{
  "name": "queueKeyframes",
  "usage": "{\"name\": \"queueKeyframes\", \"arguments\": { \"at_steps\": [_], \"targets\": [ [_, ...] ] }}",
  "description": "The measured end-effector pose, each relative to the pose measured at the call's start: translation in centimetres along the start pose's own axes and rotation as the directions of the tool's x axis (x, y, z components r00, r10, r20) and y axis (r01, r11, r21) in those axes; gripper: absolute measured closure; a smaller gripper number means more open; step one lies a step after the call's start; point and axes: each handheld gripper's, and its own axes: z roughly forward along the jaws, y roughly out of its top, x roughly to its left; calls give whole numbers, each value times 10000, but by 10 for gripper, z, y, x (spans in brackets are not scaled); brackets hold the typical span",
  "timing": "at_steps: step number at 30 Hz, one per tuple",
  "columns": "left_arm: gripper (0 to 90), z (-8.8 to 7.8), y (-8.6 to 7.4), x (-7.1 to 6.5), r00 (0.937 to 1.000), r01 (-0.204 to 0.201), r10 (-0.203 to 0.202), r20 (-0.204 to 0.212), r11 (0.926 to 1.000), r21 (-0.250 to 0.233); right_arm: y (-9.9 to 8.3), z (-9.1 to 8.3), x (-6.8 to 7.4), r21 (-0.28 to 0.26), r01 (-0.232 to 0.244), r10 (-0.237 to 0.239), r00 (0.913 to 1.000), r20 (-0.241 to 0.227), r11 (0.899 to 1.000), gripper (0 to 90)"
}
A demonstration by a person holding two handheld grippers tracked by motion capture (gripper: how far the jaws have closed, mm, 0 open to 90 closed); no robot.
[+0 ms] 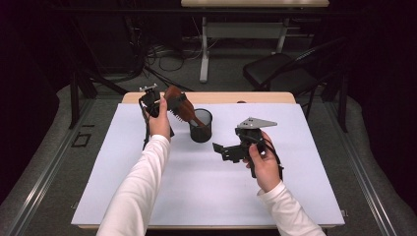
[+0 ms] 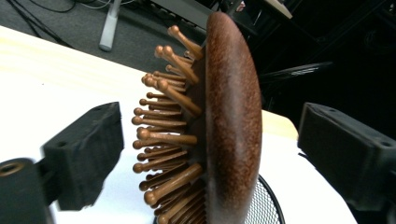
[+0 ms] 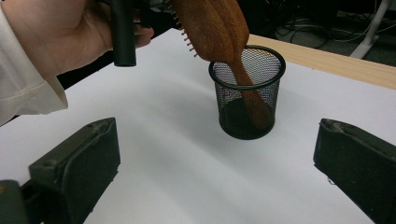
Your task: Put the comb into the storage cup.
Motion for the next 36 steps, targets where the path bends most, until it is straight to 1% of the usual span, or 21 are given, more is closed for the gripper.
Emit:
{"name": "queueKeyframes", "arguments": {
  "at_steps": [3, 4, 8, 13, 18, 27, 36],
  "targets": [
    [3, 0, 0, 0, 9999, -30, 29, 132, 10000, 63, 0, 0, 0, 1, 1, -1, 10000, 2, 10000, 2],
    [3, 0, 1, 1, 9999, -93, 93, 95, 9999, 81, 0, 0, 0, 0, 2, -2, 10000, 2, 10000, 2],
    [3, -1, 1, 1, 9999, 10, -12, 151, 9999, 105, 0, 0, 0, 0, -24, 24, 10000, -2, 10000, 2],
    [3, -2, 2, 1, 9997, -77, 76, 224, 10000, 41, 0, 0, 0, -29, -7, 7, 10000, -13, 10000, 2],
    [3, -3, 2, 0, 9995, -189, 187, 248, 9998, 76, 0, 0, 0, 8, 23, -23, 10000, -11, 10000, 2],
    [3, -3, 3, 0, 9992, -270, 266, 312, 9996, 124, 0, 0, 0, 25, -7, 7, 10000, 15, 10000, 2],
    [3, -7, 6, 1, 9992, -359, 357, 180, 9993, 130, 0, 0, 0, 33, -1, 1, 10000, 1, 10000, 2]
  ]
}}
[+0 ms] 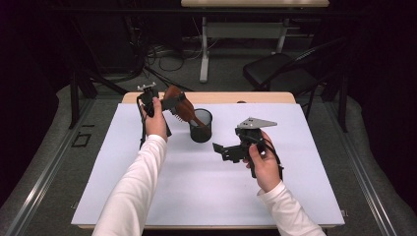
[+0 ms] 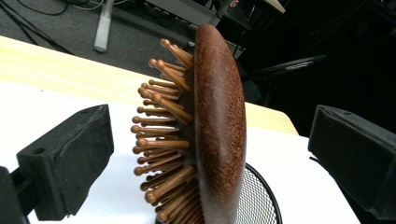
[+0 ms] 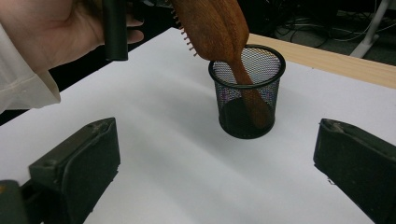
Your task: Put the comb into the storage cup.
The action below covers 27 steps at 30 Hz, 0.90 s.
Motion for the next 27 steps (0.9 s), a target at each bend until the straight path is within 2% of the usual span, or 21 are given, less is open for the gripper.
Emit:
{"name": "queueKeyframes", "arguments": {
  "at_steps": [3, 12, 16, 23, 27],
  "targets": [
    [3, -1, 1, 0, 9999, -19, 19, -100, 10000, 16, 0, 0, 0, 17, -4, 4, 10000, -18, 10000, 2],
    [3, -6, 7, -4, 9970, -693, 701, -318, 9973, 236, 0, 0, -1, 8, -11, 11, 10000, -3, 10000, 2],
    [3, -9, 8, -6, 9961, -809, 818, -328, 9963, 282, 0, 0, -1, 10, 18, -18, 10000, 12, 10000, 2],
    [3, -18, 13, -9, 9880, -1347, 1376, -707, 9899, 449, 0, 0, -1, 1, 7, -7, 10000, 15, 10000, 2],
    [3, -22, 16, -11, 9842, -1566, 1599, -762, 9865, 475, 0, -1, -1, -1, -7, 7, 10000, 40, 10000, 2]
  ]
}}
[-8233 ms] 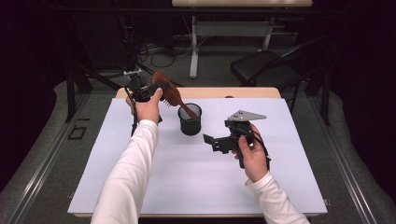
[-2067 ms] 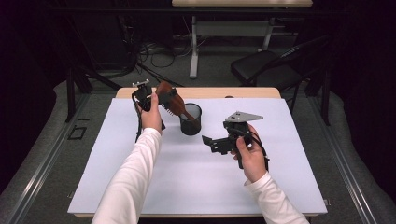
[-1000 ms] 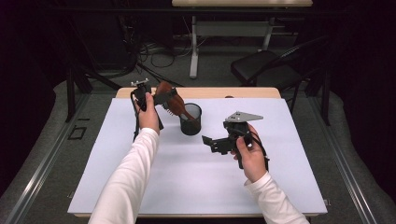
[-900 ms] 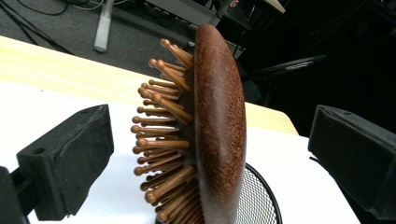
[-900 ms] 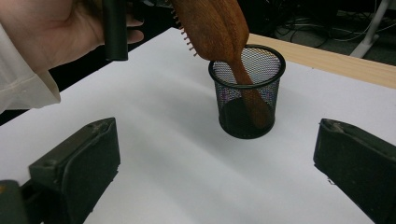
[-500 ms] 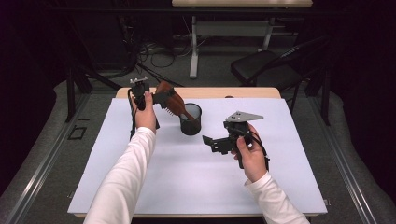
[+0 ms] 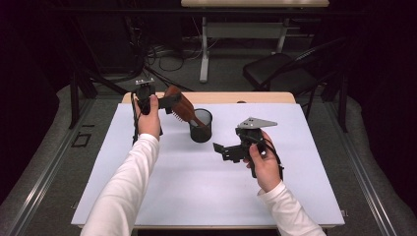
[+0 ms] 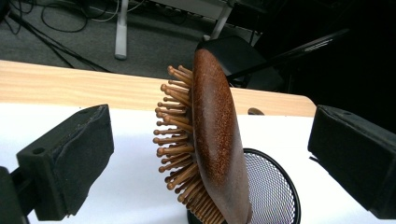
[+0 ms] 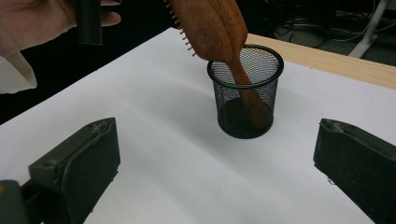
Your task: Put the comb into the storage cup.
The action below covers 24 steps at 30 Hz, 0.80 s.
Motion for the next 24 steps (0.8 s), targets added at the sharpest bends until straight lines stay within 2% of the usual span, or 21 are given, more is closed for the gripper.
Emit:
{"name": "queueKeyframes", "arguments": {
  "at_steps": [5, 13, 20, 24],
  "targets": [
    [3, -6, 5, -4, 9980, -594, 597, -202, 9982, 117, 0, 0, 0, 5, 8, -8, 10000, 8, 10000, 2],
    [3, -15, 8, -7, 9948, -979, 986, -253, 9949, 257, 0, 0, 0, 9, 16, -16, 10000, 16, 10000, 2],
    [3, -24, 11, -8, 9884, -1441, 1455, -432, 9890, 341, 0, -1, -1, -19, 25, -25, 10000, 47, 10000, 2],
    [3, -30, 13, -9, 9824, -1760, 1782, -558, 9835, 424, 0, -1, -1, 17, 19, -19, 10000, 47, 10000, 2]
  ]
}}
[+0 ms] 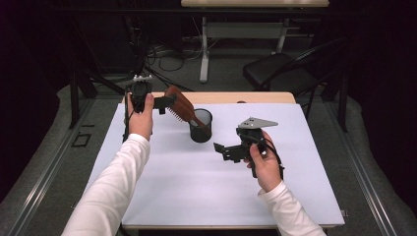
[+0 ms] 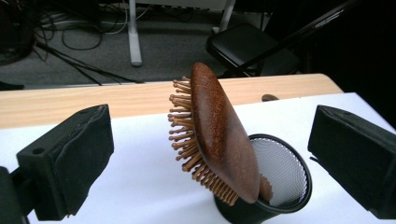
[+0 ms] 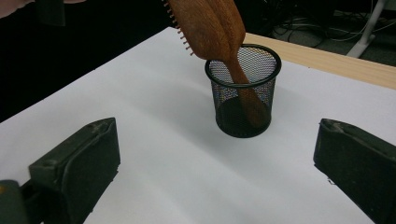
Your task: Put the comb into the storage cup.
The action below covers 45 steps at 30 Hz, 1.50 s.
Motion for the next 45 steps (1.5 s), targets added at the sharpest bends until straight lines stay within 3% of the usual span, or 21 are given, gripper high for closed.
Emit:
{"name": "queueKeyframes", "arguments": {
  "at_steps": [7, 16, 35, 45],
  "targets": [
    [3, -8, 1, 1, 9998, -187, 187, -8, 9998, 58, 0, 0, 0, 15, -3, 3, 10000, 10, 10000, 2],
    [2, -16, 0, -3, 9975, -711, 712, -22, 9973, 159, 0, 0, -1, 6, 14, -14, 10000, 20, 10000, 2],
    [2, -27, -6, -17, 9885, -1394, 1365, 651, 9893, 435, 0, -7, -7, -62, -91, 90, 9999, -55, 9999, 2],
    [2, -36, -17, -18, 9851, -1470, 1422, 967, 9882, 437, 0, -10, -9, -134, -152, 151, 9999, -27, 9998, 2]
  ]
}}
